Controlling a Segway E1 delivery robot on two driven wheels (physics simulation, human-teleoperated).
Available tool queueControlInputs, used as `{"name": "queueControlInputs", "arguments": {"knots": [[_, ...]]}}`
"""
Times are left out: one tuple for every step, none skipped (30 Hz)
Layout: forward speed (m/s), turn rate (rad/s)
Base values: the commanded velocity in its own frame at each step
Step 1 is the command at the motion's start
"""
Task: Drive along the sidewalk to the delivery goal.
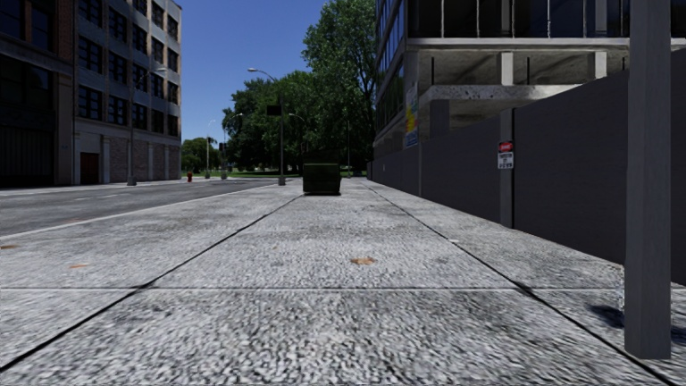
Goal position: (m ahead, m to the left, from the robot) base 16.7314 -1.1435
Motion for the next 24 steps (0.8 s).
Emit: {"name": "queueControlInputs", "arguments": {"knots": [[2.0,0.0],[2.0,0.0],[2.0,0.0],[2.0,0.0],[2.0,0.0],[2.0,0.0],[2.0,0.0],[2.0,0.0],[2.0,0.0],[2.0,0.0],[2.0,0.0],[2.0,0.0],[2.0,0.0],[2.0,0.0],[2.0,0.0],[2.0,0.0],[2.0,0.0],[2.0,0.0],[2.0,0.0],[2.0,0.0],[2.0,0.0],[2.0,0.0],[2.0,0.0],[2.0,0.0]]}}
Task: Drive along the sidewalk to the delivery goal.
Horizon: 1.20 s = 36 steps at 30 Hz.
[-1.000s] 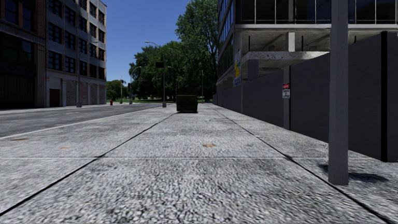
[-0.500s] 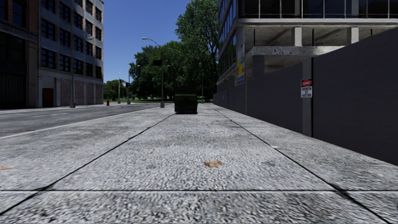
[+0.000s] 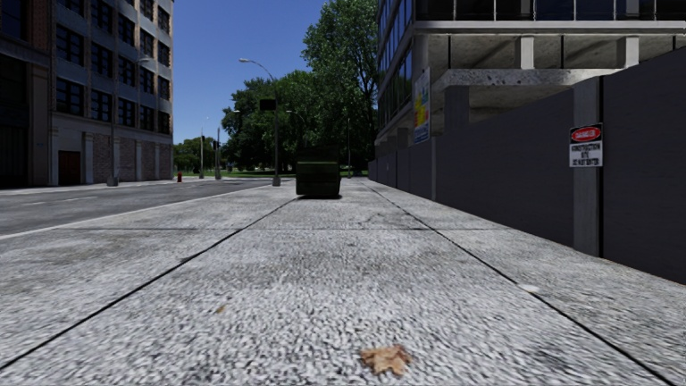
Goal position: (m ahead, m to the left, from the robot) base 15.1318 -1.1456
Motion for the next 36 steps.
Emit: {"name": "queueControlInputs", "arguments": {"knots": [[2.0,0.0],[2.0,0.0],[2.0,0.0],[2.0,0.0],[2.0,0.0],[2.0,0.0],[2.0,0.0],[2.0,0.0],[2.0,0.0],[2.0,0.0],[2.0,0.0],[2.0,0.0],[2.0,0.0],[2.0,0.0],[2.0,0.0],[2.0,0.0],[2.0,0.0],[2.0,0.0],[2.0,0.0],[2.0,0.0],[2.0,0.0],[2.0,0.0],[2.0,-0.04],[2.0,-0.3],[2.0,-0.3],[2.0,-0.59],[2.0,-1.01],[2.0,-1.2],[2.0,-1.2],[2.0,-1.19],[2.0,-1.19],[2.0,-0.48],[2.0,-0.04],[2.0,0.0],[2.0,0.0],[2.0,0.0]]}}
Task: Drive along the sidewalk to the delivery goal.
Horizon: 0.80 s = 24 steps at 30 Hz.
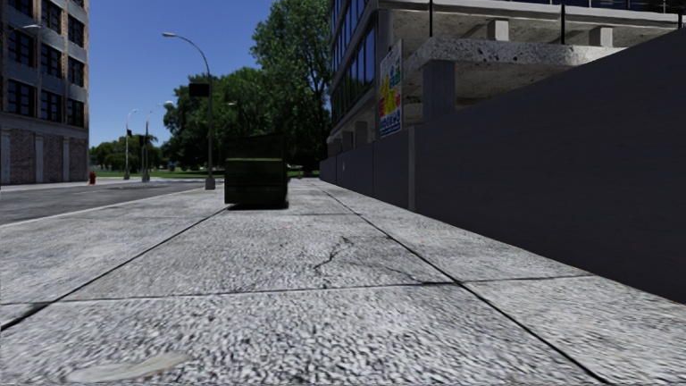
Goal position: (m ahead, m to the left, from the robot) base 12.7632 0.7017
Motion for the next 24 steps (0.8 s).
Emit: {"name": "queueControlInputs", "arguments": {"knots": [[2.0,0.0],[2.0,0.0],[2.0,0.0],[2.0,0.0],[2.0,0.0],[2.0,0.0],[2.0,0.0],[2.0,0.0],[2.0,0.0],[2.0,0.0],[2.0,0.0],[2.0,0.0],[2.0,0.0],[2.0,0.0],[2.0,-0.75],[2.0,-0.75],[2.0,-1.2],[2.0,-1.2],[2.0,-1.2],[2.0,-0.53],[2.0,-0.01],[2.0,0.0],[2.0,0.0],[2.0,0.0]]}}
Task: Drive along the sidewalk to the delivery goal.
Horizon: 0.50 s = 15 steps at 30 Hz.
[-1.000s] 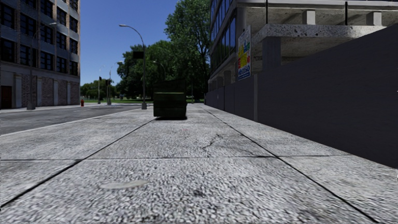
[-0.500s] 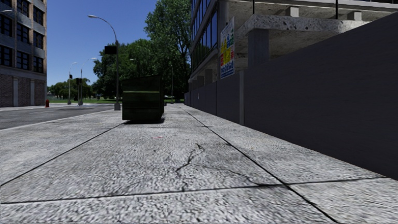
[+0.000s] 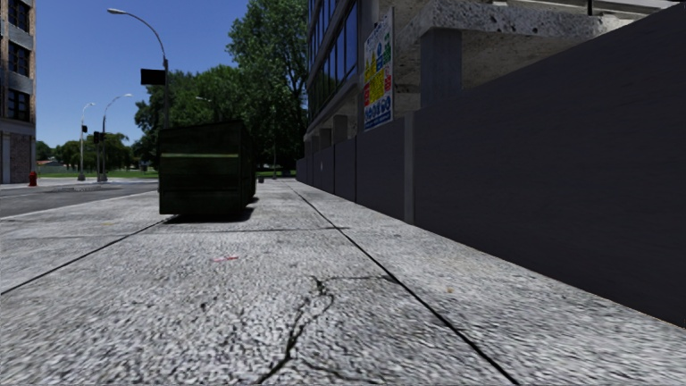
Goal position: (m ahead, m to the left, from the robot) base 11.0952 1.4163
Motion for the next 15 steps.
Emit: {"name": "queueControlInputs", "arguments": {"knots": [[2.0,0.0],[2.0,0.0],[2.0,0.0],[2.0,0.0],[2.0,0.0],[2.0,0.0],[2.0,0.0],[2.0,0.0],[2.0,0.0],[2.0,0.0],[2.0,0.0],[2.0,0.0],[2.0,0.0],[2.0,0.0],[2.0,0.0]]}}
